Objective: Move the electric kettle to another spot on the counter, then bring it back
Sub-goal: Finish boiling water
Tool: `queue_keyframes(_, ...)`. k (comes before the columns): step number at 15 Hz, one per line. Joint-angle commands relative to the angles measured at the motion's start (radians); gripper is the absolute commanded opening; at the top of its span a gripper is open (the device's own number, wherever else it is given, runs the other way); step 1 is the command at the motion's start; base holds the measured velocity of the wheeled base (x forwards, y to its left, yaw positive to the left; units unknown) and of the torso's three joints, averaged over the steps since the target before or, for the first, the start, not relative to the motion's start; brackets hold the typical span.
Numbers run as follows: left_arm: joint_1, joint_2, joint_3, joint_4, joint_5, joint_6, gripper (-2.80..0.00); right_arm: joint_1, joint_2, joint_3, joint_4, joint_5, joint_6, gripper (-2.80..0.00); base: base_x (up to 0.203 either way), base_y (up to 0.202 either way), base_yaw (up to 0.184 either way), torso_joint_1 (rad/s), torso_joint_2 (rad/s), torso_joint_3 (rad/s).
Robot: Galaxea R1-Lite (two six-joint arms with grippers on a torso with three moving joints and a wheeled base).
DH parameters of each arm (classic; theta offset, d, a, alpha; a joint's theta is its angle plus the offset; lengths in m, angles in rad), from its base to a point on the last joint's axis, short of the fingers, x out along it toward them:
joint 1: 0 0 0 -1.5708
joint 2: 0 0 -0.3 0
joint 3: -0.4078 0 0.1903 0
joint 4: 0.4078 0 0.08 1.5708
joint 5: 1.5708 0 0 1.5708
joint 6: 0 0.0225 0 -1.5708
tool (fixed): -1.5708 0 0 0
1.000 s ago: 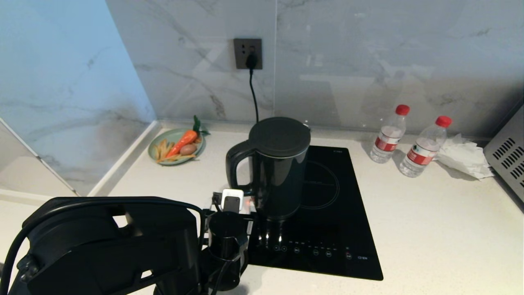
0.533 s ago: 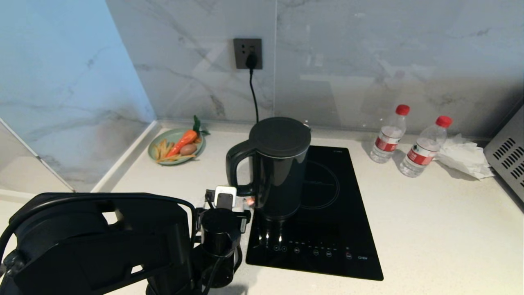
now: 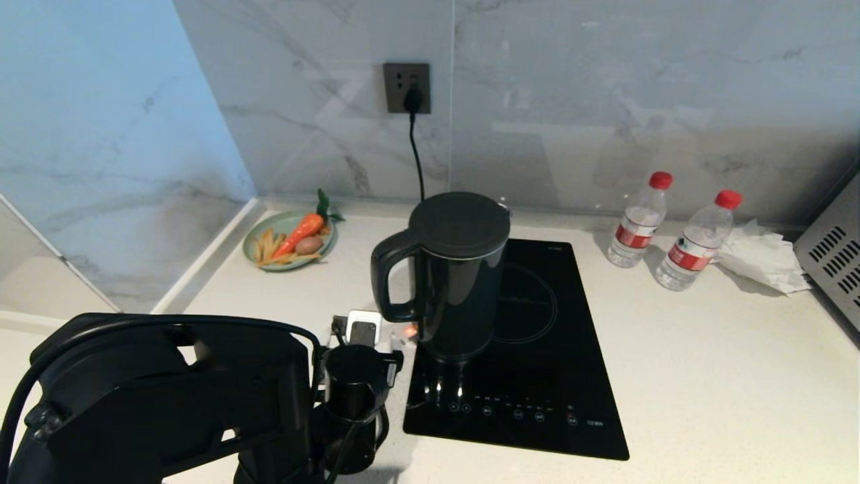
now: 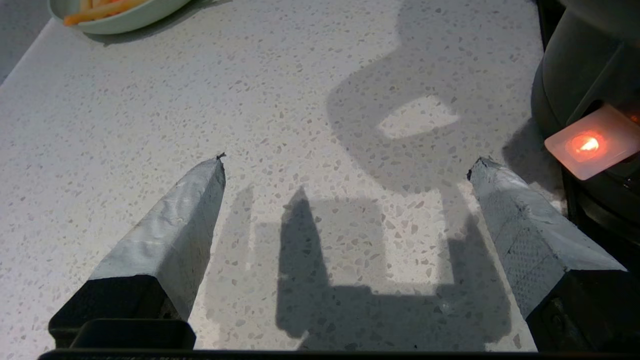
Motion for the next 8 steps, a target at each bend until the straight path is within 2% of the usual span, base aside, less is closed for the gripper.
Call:
queue_keyframes(1, -0.006, 0.022, -0.004, -0.009, 0.005, 0.001, 0.00, -0.001, 0.000, 0.000, -0.001, 0.000, 0.000, -2.80, 0.000, 0.000, 0.000, 0.000, 0.00, 0.000)
queue_keyframes(8, -0.036, 0.022, -0.036, -0.009, 0.008, 0.008, 0.00, -0.001, 0.000, 0.000, -0.001, 0.000, 0.000, -2.80, 0.000, 0.000, 0.000, 0.000, 0.00, 0.000)
